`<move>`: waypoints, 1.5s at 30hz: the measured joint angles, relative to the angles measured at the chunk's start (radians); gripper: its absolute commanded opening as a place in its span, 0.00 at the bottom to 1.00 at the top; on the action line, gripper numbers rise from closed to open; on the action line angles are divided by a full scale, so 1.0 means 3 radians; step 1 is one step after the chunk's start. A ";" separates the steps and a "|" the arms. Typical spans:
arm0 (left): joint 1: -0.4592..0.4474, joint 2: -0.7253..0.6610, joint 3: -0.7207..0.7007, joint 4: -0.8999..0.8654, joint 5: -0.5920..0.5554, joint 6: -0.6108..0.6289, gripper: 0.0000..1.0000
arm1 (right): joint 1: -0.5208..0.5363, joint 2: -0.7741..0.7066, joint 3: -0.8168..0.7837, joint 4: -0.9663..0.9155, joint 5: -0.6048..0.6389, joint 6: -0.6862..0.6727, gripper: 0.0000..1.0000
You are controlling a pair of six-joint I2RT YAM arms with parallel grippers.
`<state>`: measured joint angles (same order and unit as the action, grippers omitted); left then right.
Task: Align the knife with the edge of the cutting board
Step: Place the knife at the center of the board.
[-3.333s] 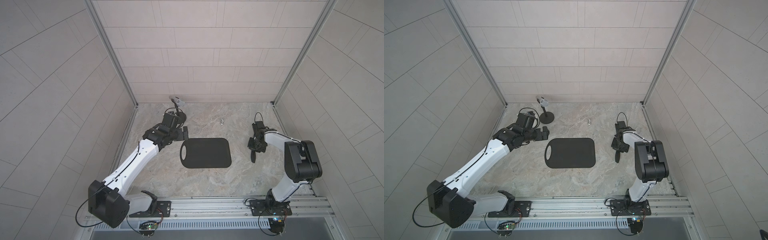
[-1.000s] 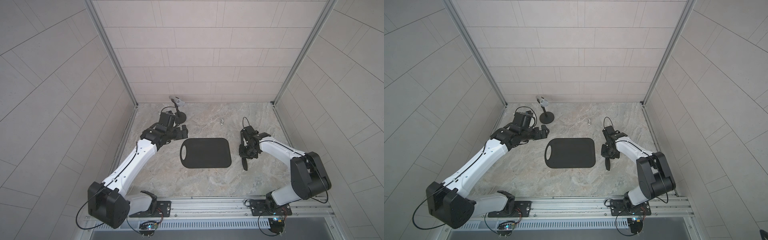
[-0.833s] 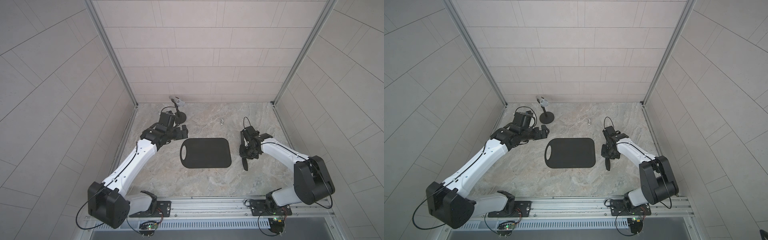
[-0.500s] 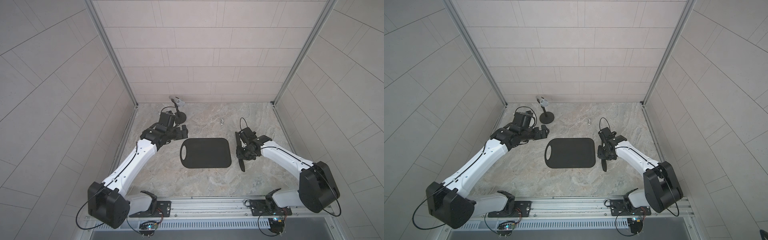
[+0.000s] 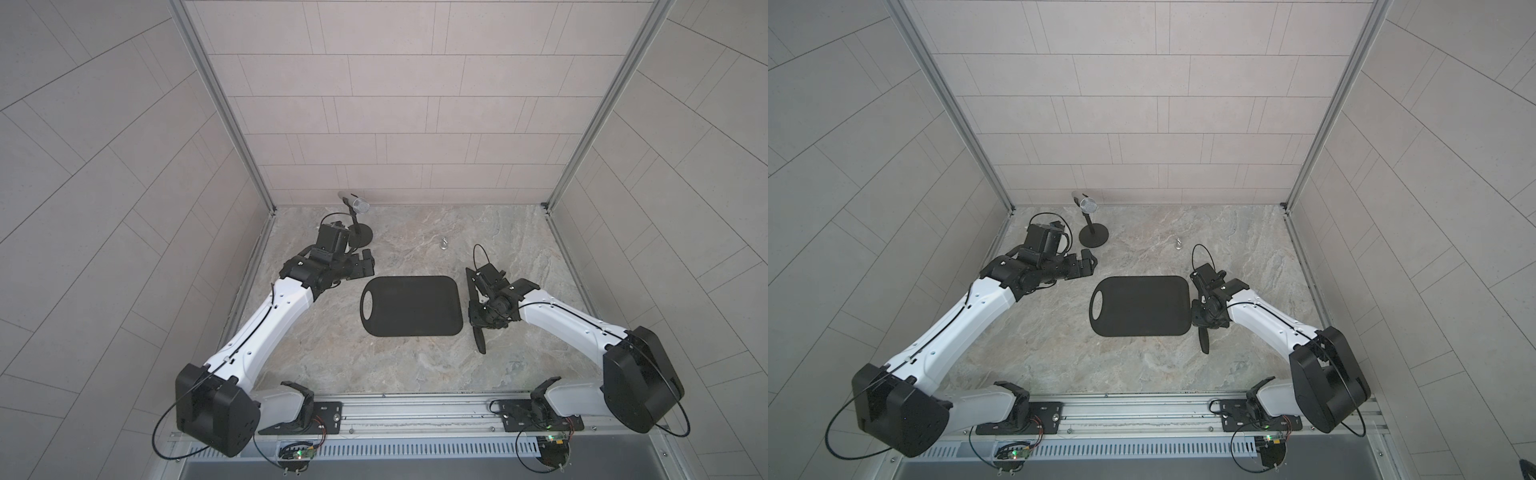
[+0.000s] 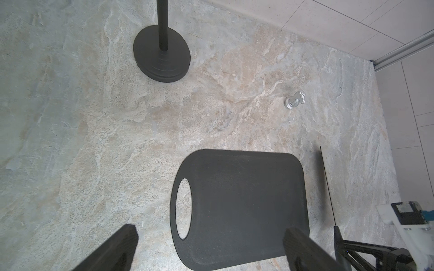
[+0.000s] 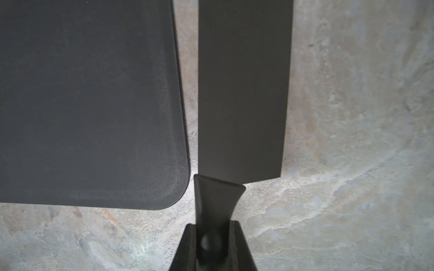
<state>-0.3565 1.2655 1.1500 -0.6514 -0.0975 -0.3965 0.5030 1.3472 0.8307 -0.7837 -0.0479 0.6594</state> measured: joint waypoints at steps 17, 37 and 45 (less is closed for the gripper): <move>0.0010 0.0003 -0.0014 0.0001 -0.0028 0.0000 1.00 | 0.0179 0.0422 0.0009 0.0132 -0.0020 0.0046 0.00; 0.0027 0.0031 -0.0023 0.0000 -0.0028 0.0000 1.00 | 0.0245 0.0272 0.0006 0.0086 -0.0001 0.0058 0.45; 0.0041 0.0031 -0.0023 0.0000 -0.0025 0.0000 1.00 | 0.0245 -0.0006 -0.0178 -0.0125 0.0005 0.0046 0.47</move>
<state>-0.3443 1.2747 1.1431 -0.6514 -0.1051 -0.3965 0.5766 1.3453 0.7773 -0.8211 -0.0463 0.6731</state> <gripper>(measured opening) 0.999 0.468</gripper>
